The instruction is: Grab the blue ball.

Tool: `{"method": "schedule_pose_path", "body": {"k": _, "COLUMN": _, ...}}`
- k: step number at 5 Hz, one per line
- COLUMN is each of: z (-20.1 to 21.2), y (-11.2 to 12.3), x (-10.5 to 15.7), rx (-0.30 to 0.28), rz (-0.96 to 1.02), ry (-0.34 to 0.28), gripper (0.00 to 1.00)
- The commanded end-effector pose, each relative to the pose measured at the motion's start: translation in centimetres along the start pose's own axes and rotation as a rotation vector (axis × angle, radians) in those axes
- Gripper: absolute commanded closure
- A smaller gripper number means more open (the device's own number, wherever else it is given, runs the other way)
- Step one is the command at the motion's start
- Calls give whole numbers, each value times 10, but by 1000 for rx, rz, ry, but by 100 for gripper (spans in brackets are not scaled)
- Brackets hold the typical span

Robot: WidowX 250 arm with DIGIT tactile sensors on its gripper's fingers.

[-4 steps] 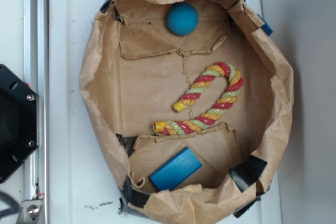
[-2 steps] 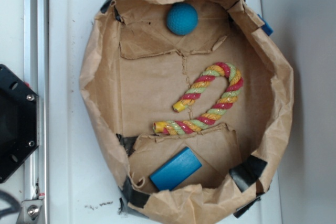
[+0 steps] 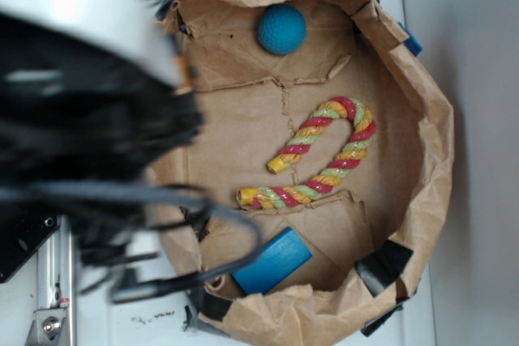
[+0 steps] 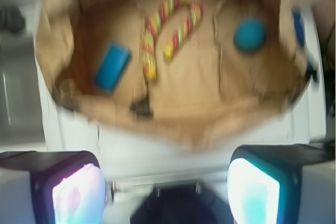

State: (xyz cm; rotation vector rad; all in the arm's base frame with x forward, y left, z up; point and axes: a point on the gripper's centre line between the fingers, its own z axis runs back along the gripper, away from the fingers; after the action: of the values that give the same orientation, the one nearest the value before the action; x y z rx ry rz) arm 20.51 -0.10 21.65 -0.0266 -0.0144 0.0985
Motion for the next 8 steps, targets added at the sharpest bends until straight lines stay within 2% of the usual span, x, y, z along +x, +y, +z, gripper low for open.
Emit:
{"method": "schedule_pose_path", "body": {"k": 1, "z": 2, "y": 17, "x": 67, "rx": 40, "rz": 304, "ry": -128, "gripper": 0}}
{"method": "schedule_pose_path", "body": {"k": 3, "z": 1, "y": 19, "x": 39, "rx": 146, "rz": 798, "ry": -202, "gripper": 0}}
{"method": "schedule_pose_path", "body": {"k": 6, "z": 1, "y": 19, "x": 39, "rx": 146, "rz": 798, "ry": -202, "gripper": 0}}
{"method": "schedule_pose_path", "body": {"k": 7, "z": 10, "y": 23, "x": 40, "rx": 99, "rz": 770, "ry": -270, "gripper": 0}}
{"method": "schedule_pose_path", "body": {"k": 8, "z": 10, "y": 23, "x": 40, "rx": 99, "rz": 770, "ry": -270, "gripper": 0}}
